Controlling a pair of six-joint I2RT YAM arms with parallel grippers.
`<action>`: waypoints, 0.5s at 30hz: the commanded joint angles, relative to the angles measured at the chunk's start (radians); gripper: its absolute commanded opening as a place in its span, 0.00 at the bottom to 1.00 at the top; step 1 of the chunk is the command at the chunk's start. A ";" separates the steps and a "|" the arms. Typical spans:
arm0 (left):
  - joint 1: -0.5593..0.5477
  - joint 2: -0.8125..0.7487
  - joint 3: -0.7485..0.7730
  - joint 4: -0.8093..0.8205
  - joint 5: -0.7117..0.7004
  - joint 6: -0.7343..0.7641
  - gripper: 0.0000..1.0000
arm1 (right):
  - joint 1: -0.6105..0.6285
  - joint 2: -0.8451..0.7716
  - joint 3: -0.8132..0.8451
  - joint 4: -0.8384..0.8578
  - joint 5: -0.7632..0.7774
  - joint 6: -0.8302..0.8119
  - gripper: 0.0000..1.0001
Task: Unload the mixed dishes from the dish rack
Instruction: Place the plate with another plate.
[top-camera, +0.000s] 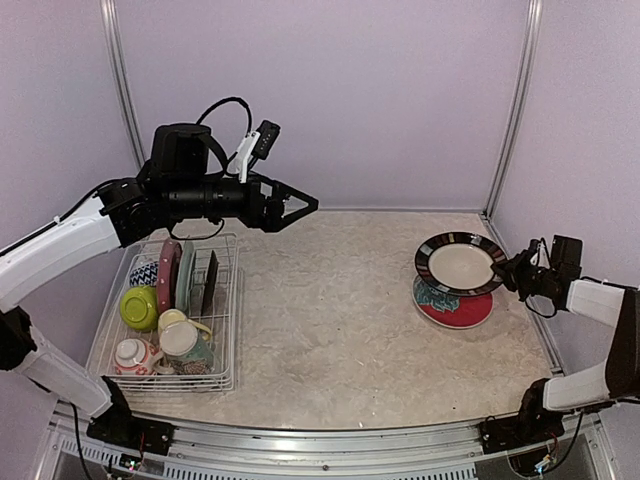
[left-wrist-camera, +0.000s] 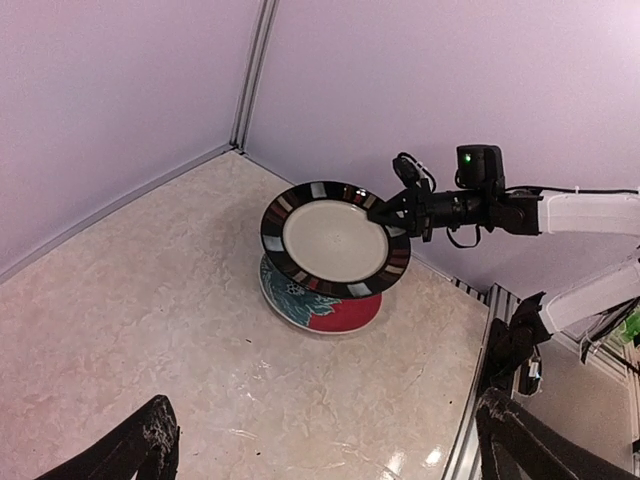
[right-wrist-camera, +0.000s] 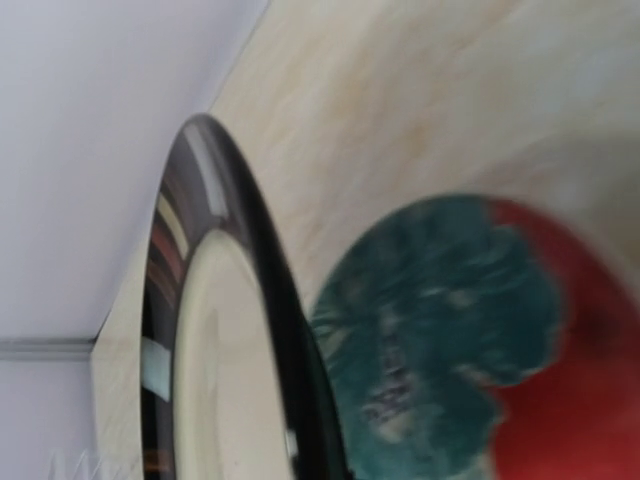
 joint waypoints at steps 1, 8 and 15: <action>0.066 -0.043 -0.048 0.022 0.046 -0.136 0.99 | -0.065 -0.002 -0.003 -0.017 -0.127 -0.088 0.00; 0.244 -0.112 -0.138 0.060 0.102 -0.349 0.99 | -0.084 0.094 0.000 0.000 -0.162 -0.158 0.00; 0.286 -0.135 -0.150 -0.079 -0.012 -0.308 0.99 | -0.086 0.184 -0.002 0.048 -0.176 -0.177 0.00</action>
